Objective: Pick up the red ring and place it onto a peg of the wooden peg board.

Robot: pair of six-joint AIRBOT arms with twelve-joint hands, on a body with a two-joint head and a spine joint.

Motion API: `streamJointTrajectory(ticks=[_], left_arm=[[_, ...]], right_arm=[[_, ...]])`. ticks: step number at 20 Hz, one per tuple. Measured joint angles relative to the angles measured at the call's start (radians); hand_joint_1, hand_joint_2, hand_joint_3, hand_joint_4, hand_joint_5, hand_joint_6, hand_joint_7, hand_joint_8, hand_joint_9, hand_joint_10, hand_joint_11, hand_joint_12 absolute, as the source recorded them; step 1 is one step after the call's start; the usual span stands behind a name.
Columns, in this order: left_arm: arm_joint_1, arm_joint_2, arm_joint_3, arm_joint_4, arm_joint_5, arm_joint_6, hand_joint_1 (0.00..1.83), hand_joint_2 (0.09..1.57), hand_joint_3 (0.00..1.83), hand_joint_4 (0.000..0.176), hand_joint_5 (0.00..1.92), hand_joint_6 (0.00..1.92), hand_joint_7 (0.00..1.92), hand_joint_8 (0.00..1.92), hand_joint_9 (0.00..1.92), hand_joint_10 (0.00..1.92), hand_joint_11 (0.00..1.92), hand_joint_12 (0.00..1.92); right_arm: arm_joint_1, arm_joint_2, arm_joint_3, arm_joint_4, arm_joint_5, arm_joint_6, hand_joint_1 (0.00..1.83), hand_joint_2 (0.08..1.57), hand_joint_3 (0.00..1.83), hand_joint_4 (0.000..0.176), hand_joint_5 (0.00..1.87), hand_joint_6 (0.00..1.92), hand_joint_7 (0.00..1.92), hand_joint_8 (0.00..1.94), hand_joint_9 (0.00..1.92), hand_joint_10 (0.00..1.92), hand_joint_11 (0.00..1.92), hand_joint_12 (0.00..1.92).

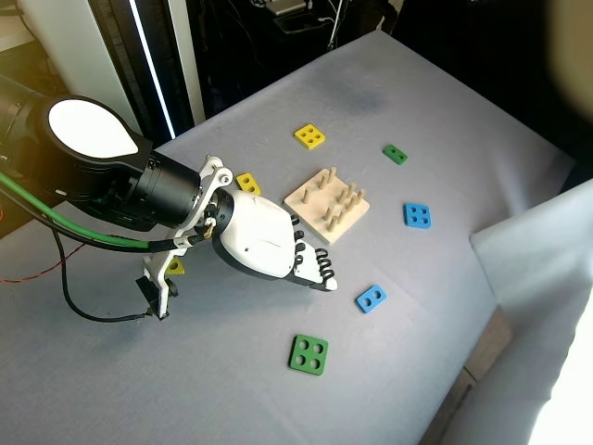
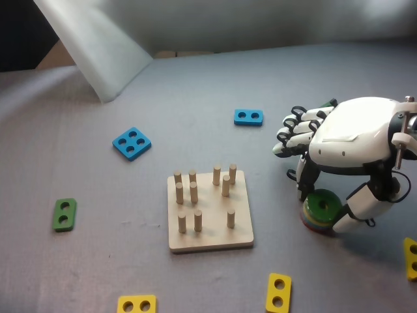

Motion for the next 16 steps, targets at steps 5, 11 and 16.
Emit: streamJointTrajectory(ticks=[5, 11, 16], left_arm=[[0.000, 0.000, 0.000, 0.000, 0.001, 0.000, 0.48, 1.57, 0.07, 0.000, 0.91, 1.92, 1.03, 1.92, 1.05, 1.92, 1.14, 1.92], [0.000, 0.000, 0.008, -0.001, 0.005, 0.000, 0.50, 1.57, 0.06, 0.000, 0.91, 1.92, 1.02, 1.92, 1.05, 1.92, 1.13, 1.92], [0.000, 0.000, 0.008, 0.000, 0.002, -0.004, 0.51, 1.57, 0.05, 0.000, 0.91, 1.92, 1.02, 1.92, 1.05, 1.92, 1.12, 1.92]], right_arm=[[0.024, 0.004, 0.000, -0.008, 0.020, 0.000, 1.06, 1.05, 0.00, 0.176, 1.11, 0.78, 0.22, 0.01, 0.09, 0.01, 0.00, 0.00], [0.057, 0.005, 0.000, -0.015, 0.094, 0.002, 1.06, 1.05, 0.00, 0.176, 1.11, 0.78, 0.24, 0.01, 0.10, 0.01, 0.00, 0.00], [0.097, 0.006, 0.000, -0.020, 0.150, 0.002, 1.05, 1.06, 0.00, 0.176, 1.10, 0.80, 0.24, 0.00, 0.11, 0.01, 0.00, 0.00]])
